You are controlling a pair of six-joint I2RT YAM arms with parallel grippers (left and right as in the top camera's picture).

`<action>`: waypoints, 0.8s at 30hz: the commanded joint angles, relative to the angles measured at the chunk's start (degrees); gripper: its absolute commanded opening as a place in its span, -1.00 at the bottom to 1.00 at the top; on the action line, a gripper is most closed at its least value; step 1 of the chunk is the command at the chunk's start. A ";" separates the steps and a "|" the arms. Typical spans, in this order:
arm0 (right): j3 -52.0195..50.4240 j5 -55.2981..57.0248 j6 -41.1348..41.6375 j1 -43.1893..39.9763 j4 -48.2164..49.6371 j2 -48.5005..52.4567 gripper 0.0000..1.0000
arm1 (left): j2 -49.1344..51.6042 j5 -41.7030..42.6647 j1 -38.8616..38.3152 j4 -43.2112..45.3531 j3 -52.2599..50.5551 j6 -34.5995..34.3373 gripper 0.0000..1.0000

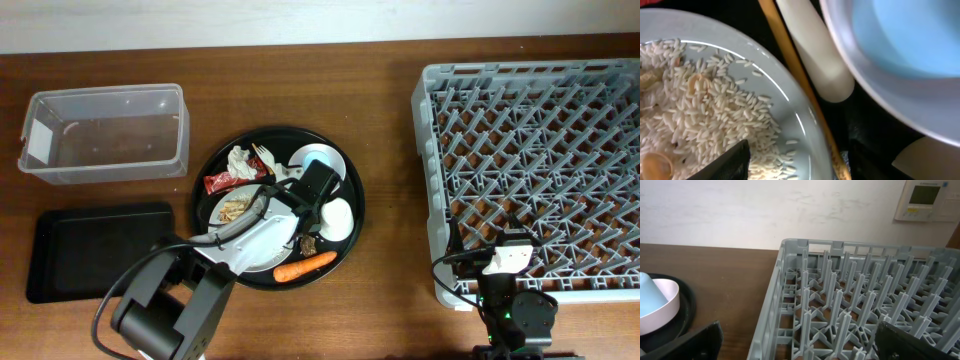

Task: Sort waste into correct bins and load items into the dishwasher rack
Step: 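Reach the left gripper to the white plate rim and grasp it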

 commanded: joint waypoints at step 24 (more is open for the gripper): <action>-0.28 0.28 0.07 -0.42 -0.28 -0.37 0.97 | 0.37 -1.84 -0.09 0.37 0.76 -0.72 -0.46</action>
